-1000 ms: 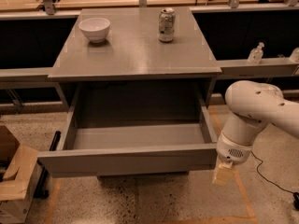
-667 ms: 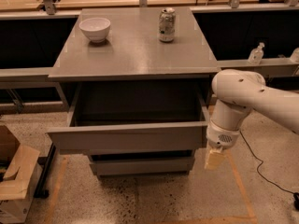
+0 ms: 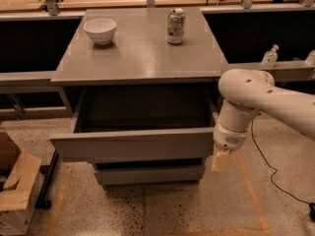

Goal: Close top drawer

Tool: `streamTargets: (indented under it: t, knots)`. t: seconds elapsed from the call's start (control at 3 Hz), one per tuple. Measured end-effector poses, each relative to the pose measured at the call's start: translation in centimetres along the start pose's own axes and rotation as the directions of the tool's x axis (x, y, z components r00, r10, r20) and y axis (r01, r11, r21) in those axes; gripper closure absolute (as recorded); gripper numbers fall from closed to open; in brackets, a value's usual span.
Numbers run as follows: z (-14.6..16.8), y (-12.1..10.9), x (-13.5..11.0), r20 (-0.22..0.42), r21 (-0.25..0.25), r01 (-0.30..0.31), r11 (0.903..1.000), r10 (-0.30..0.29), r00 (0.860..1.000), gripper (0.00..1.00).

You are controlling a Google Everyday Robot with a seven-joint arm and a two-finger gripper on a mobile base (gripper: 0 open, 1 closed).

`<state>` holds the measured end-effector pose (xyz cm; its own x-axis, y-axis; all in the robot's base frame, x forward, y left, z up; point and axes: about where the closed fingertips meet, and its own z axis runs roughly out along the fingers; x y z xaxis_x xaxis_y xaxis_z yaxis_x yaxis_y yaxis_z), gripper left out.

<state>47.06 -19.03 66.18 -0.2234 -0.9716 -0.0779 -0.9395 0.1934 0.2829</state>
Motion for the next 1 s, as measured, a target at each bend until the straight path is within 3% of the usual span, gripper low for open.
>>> streamTargets:
  t: [0.33, 1.0]
  knots:
    - [-4.5, -7.0, -4.9, -0.006, 0.199, 0.15, 0.9685, -0.152, 0.988, 1.0]
    - [-6.6, -12.2, -9.4, 0.018, 0.288, 0.252, 0.9239, -0.268, 0.963, 1.0]
